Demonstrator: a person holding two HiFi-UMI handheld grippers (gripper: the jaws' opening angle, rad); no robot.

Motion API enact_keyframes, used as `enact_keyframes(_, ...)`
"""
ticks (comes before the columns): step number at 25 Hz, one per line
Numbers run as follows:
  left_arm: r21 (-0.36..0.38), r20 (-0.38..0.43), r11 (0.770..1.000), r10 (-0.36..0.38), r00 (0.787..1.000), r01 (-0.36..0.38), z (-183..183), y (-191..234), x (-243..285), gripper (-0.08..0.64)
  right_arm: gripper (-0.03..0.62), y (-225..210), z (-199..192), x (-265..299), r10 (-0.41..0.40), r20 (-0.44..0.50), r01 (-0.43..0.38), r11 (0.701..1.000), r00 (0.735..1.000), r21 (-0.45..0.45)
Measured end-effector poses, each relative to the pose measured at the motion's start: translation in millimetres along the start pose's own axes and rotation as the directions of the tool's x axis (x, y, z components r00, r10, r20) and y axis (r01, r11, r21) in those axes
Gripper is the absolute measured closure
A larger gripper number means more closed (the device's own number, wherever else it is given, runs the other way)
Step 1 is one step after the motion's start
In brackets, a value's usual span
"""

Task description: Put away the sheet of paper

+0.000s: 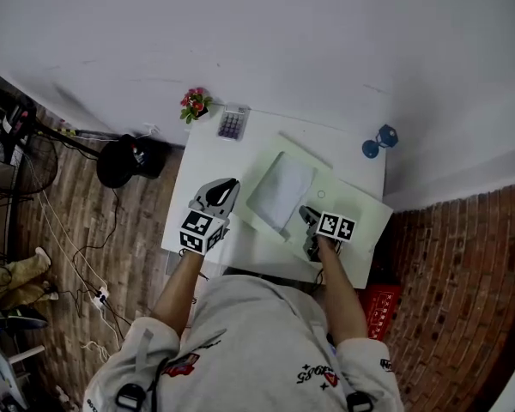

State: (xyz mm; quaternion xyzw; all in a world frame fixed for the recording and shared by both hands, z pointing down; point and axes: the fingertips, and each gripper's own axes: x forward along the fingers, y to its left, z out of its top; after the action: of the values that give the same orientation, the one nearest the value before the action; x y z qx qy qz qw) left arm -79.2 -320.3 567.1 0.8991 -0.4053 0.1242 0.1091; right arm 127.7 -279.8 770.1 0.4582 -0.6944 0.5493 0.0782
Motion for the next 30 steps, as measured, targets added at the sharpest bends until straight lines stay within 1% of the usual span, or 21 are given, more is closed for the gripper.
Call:
enact_keyframes(1, 0.0, -0.002, 1.0, -0.009, 1.0, 0.009, 1.0, -3.9, 2.4, 0.523, 0.503, 2.7, -1.8, -4.7, 0.01, -0.01, -0.01, 0.999, 1.0, -0.032)
enact_keyframes(3, 0.004, -0.001, 1.0, -0.026, 1.0, 0.026, 3.1, -11.8, 6.5, 0.523, 0.561, 6.8, -4.2, -14.9, 0.028, -0.011, -0.029, 0.997, 1.0, -0.073)
enact_keyframes(7, 0.017, 0.005, 0.998, -0.058, 0.998, 0.058, 6.3, -24.8, 13.3, 0.523, 0.584, 12.8, -5.5, -30.9, 0.075, 0.022, -0.073, 0.993, 0.997, -0.095)
enact_keyframes(9, 0.023, 0.006, 0.997, -0.071, 0.997, 0.071, 7.5, -30.8, 16.6, 0.523, 0.584, 13.5, -2.8, -39.6, 0.064, 0.055, -0.056, 0.989, 0.996, -0.136)
enact_keyframes(12, 0.032, 0.008, 0.996, -0.089, 0.996, 0.088, 9.8, -38.4, 19.6, 0.523, 0.584, 16.6, 7.9, -55.6, 0.016, 0.135, 0.015, 0.974, 0.991, -0.226)
enact_keyframes(14, 0.037, 0.009, 0.995, -0.098, 0.995, 0.098, 11.5, -41.9, 21.5, 0.523, 0.584, 24.2, 17.7, -66.7, -0.015, 0.193, 0.073, 0.952, 0.981, -0.298)
enact_keyframes(16, 0.042, 0.013, 0.994, -0.104, 0.994, 0.104, 13.8, -44.7, 23.7, 0.523, 0.584, 34.2, 29.1, -78.5, -0.032, 0.253, 0.125, 0.923, 0.967, -0.363)
enact_keyframes(19, 0.048, 0.018, 0.993, -0.109, 0.994, 0.108, 16.8, -47.8, 26.1, 0.523, 0.584, 54.5, 47.0, -98.3, -0.022, 0.346, 0.184, 0.877, 0.938, -0.444)
enact_keyframes(24, 0.065, 0.043, 0.992, -0.111, 0.993, 0.108, 25.3, -50.5, 27.2, 0.523, 0.586, 98.1, 76.2, -136.8, 0.053, 0.483, 0.252, 0.801, 0.874, -0.544)
enact_keyframes(28, 0.079, 0.08, 0.992, -0.109, 0.991, 0.103, 37.6, -53.1, 23.2, 0.523, 0.584, 129.5, 94.6, -162.8, 0.11, 0.543, 0.287, 0.754, 0.832, -0.591)
enact_keyframes(30, 0.088, 0.098, 0.991, -0.111, 0.989, 0.103, 44.7, -54.1, 21.5, 0.523, 0.595, 142.5, 103.7, -174.8, 0.128, 0.57, 0.305, 0.739, 0.812, -0.601)
